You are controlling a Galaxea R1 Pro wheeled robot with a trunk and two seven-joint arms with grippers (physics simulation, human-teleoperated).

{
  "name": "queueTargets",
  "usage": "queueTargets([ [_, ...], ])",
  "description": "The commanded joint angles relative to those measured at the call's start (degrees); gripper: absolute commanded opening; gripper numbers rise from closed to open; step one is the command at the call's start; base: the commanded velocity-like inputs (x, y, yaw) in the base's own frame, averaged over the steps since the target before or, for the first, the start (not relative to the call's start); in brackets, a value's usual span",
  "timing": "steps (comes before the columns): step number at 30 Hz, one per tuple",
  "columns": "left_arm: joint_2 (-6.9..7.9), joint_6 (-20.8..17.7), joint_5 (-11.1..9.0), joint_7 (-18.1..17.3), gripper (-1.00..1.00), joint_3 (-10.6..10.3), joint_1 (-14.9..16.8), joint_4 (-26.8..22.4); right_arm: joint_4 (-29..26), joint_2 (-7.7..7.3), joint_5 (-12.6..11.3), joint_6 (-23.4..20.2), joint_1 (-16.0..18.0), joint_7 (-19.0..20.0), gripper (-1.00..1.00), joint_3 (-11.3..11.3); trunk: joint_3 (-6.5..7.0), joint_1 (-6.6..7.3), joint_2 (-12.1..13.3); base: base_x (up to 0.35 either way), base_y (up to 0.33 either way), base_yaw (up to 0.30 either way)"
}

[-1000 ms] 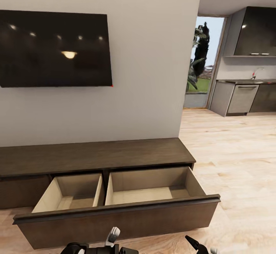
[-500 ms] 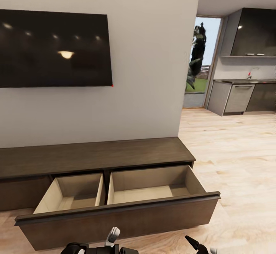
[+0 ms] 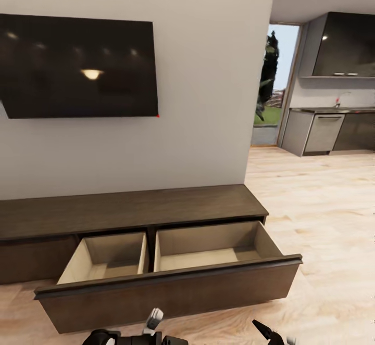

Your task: Place each of the two pumpkins and all three candles from the living room inside a cabinet in the living room (use any cabinet), then make sure every cabinet is closed, and position the cauldron so it is next to a table in the living room.

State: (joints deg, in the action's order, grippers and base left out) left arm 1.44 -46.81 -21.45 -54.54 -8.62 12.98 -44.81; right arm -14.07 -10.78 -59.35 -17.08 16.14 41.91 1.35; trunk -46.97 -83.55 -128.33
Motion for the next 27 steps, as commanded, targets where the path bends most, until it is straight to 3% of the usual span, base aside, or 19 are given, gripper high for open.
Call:
queueTargets([
  [1,0.06,-0.3,-0.3,0.0,1.00,-0.2,0.0,0.0,0.0,0.00,-0.6,-0.5,0.0,0.1,1.00,0.1,-0.06,0.03,0.0,-0.154,0.245,-0.169],
  [27,0.06,-0.3,-0.3,0.0,1.00,-0.2,0.0,0.0,0.0,0.10,-0.6,-0.5,0.0,0.0,1.00,0.1,-0.06,0.03,0.0,-0.186,0.240,-0.272],
])
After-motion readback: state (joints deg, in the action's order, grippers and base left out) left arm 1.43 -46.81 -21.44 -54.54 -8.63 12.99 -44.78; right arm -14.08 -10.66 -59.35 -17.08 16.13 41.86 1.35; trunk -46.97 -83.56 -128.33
